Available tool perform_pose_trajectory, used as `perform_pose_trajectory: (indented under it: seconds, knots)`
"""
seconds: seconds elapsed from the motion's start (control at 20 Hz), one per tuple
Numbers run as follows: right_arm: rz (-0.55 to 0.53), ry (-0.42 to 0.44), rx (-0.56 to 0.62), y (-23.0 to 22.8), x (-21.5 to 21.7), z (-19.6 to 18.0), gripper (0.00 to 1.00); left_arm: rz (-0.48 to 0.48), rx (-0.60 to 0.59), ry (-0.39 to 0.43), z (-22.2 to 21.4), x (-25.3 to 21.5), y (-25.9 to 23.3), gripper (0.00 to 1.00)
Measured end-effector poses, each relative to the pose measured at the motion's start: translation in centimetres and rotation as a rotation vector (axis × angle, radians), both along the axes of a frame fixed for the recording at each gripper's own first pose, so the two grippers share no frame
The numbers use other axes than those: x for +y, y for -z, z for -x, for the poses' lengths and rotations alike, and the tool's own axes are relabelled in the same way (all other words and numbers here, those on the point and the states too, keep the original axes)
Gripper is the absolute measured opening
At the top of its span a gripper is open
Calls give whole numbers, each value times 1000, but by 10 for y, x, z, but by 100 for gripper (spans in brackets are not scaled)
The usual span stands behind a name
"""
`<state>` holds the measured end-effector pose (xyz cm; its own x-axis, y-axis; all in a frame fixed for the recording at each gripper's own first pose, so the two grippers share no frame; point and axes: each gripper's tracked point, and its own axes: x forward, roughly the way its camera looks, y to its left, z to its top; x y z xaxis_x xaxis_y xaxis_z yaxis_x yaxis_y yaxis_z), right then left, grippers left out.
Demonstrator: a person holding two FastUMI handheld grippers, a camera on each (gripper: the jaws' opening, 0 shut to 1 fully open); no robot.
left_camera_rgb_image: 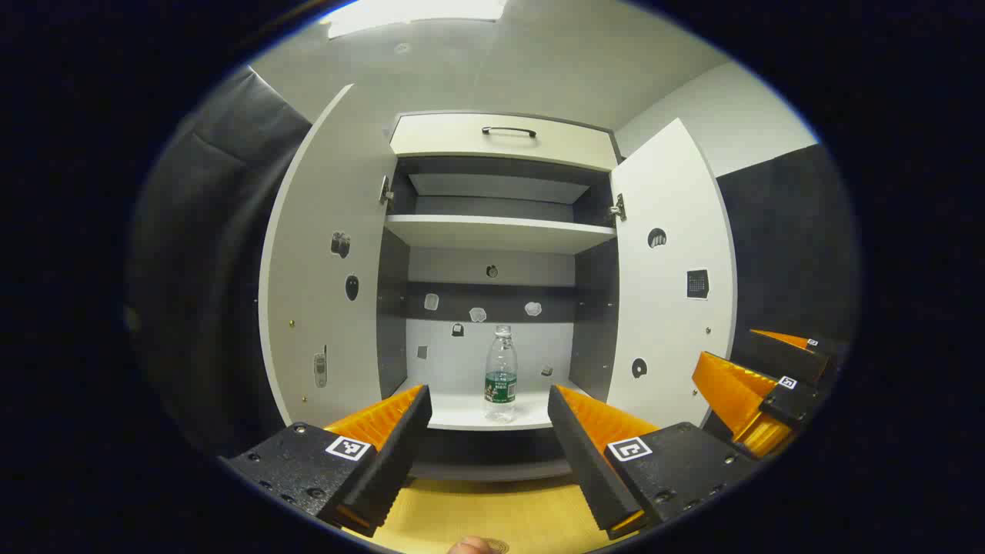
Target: Grasp the bottle in the cabinet with the left hand and place it on the coaster, then close the right door with the right hand and the left door with the left hand.
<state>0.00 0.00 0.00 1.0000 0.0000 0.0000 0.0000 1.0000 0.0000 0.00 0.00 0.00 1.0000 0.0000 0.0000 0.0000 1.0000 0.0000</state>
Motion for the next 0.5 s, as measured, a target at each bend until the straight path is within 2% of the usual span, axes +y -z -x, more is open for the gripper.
perform_pose_trajectory:
  seconds: [0.1,0.15,0.2,0.5]
  knots:
    - [3,-7,-3,1,4,3,99,12,-10,4,-2,3,-4,96]
    - [4,-7,-4,1,7,2,100,22,-9,2,-1,4,-5,92]
    - [3,-5,-6,0,10,1,99,27,-8,-1,-1,6,-6,96]
    - [0,-3,3,5,16,-3,99,24,-12,-25,-5,22,-9,96]
